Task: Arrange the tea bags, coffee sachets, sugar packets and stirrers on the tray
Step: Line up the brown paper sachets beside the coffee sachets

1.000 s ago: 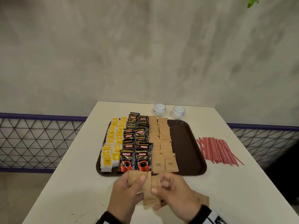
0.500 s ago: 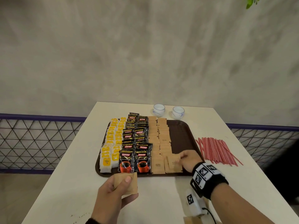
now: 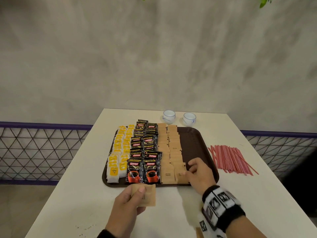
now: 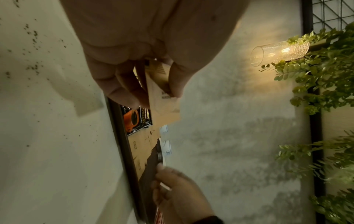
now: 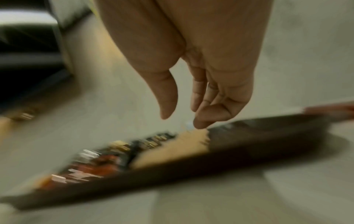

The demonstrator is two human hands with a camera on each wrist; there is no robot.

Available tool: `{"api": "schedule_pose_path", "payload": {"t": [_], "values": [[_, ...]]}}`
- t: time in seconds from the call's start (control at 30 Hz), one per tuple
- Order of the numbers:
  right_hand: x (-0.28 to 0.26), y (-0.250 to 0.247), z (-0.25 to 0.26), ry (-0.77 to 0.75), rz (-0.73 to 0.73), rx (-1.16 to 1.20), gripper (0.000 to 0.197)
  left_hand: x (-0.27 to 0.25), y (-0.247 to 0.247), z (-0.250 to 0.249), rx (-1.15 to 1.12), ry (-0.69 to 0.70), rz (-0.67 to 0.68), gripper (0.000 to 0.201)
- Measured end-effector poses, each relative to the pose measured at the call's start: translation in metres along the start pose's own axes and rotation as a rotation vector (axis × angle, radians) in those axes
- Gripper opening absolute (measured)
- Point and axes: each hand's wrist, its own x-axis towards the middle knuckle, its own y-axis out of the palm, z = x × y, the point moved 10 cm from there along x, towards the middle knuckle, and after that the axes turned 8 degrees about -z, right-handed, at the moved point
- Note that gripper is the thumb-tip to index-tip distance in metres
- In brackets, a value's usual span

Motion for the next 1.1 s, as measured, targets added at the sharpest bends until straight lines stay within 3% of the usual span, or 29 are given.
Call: {"api": "schedule_pose_path", "payload": {"t": [0.07,0.13,0.17,0.2,0.27,0.33,0.4,0.53,0.6,0.67,0.8,0.93,1.1], "values": [[-0.041,0.011,0.021,-0.063,0.195,0.21,0.02,-0.001,0.005,0.004,0.068,0.009,0.019,0.019],[-0.089,0.035,0.034,-0.005,0.457,0.392,0.027,-0.003,0.013,0.007,0.106,0.035,0.078,0.016],[-0.105,0.041,0.036,0.031,0.516,0.434,0.027,-0.006,0.018,0.008,0.105,0.036,0.116,0.008],[-0.114,0.042,0.036,0.048,0.513,0.441,0.024,-0.009,0.021,0.007,0.104,0.041,0.14,0.007],[-0.115,0.036,0.034,0.026,0.435,0.365,0.012,-0.009,0.022,0.006,0.114,0.078,0.146,0.024],[-0.112,0.029,0.038,-0.07,0.417,0.253,0.005,-0.007,0.016,-0.004,0.117,0.14,0.102,0.03],[-0.112,0.025,0.047,-0.162,0.451,0.18,0.004,-0.009,0.013,-0.017,0.131,0.212,0.106,0.031],[-0.106,0.027,0.054,-0.168,0.558,0.238,0.008,-0.016,0.017,-0.033,0.154,0.296,0.148,0.019],[-0.084,0.022,0.049,-0.117,0.487,0.257,0.011,-0.014,0.009,-0.036,0.166,0.327,0.102,0.01],[-0.05,0.01,0.035,0.024,0.315,0.32,0.012,-0.009,-0.009,-0.035,0.15,0.32,0.026,0.003],[-0.009,0.016,0.003,0.249,0.157,0.313,0.019,0.0,-0.045,-0.027,0.108,0.262,-0.101,0.007],[0.007,0.043,-0.004,0.189,0.191,0.117,0.029,0.004,-0.058,-0.019,0.119,0.236,-0.134,0.006],[0.014,0.063,0.007,0.112,0.27,-0.085,0.026,0.008,-0.061,-0.019,0.122,0.24,-0.132,0.006]]}}
